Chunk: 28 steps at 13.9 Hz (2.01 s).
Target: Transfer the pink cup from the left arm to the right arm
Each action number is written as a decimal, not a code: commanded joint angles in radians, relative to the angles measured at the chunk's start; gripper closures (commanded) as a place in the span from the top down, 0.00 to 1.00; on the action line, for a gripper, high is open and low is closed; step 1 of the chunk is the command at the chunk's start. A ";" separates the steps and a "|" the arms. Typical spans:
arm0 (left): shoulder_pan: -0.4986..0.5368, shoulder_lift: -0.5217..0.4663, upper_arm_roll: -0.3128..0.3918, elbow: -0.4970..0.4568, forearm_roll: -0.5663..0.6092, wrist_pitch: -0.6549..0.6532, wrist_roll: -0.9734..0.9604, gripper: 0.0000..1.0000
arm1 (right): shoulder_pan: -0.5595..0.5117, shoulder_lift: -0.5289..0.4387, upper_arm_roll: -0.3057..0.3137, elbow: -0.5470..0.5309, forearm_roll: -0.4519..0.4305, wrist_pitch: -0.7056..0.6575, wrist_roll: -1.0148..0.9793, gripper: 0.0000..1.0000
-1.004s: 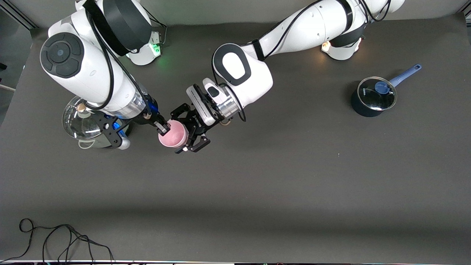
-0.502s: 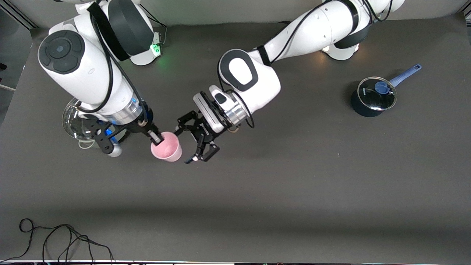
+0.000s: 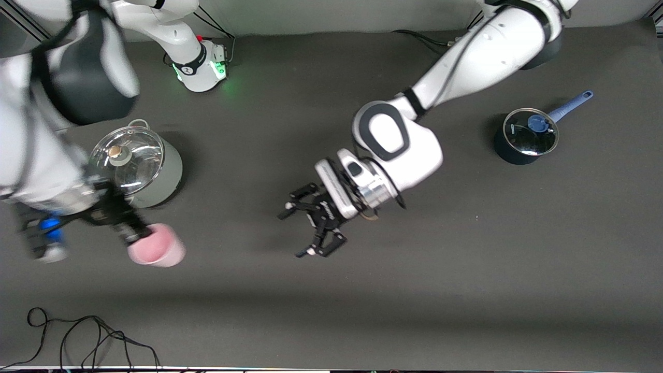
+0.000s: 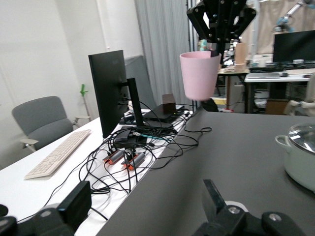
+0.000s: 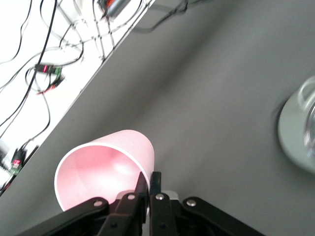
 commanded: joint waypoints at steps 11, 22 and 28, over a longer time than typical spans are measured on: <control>0.669 -0.417 0.036 -0.321 0.706 -1.008 -0.160 1.00 | -0.366 0.052 0.006 -0.136 0.073 0.037 -1.359 0.00; 0.794 -0.512 0.037 -0.074 1.327 -1.581 -0.288 1.00 | -0.328 0.328 0.009 -0.139 0.055 0.296 -1.398 0.00; 0.795 -0.558 0.040 -0.033 1.468 -1.690 -0.610 1.00 | -0.328 0.396 0.011 -0.136 0.052 0.336 -1.401 0.12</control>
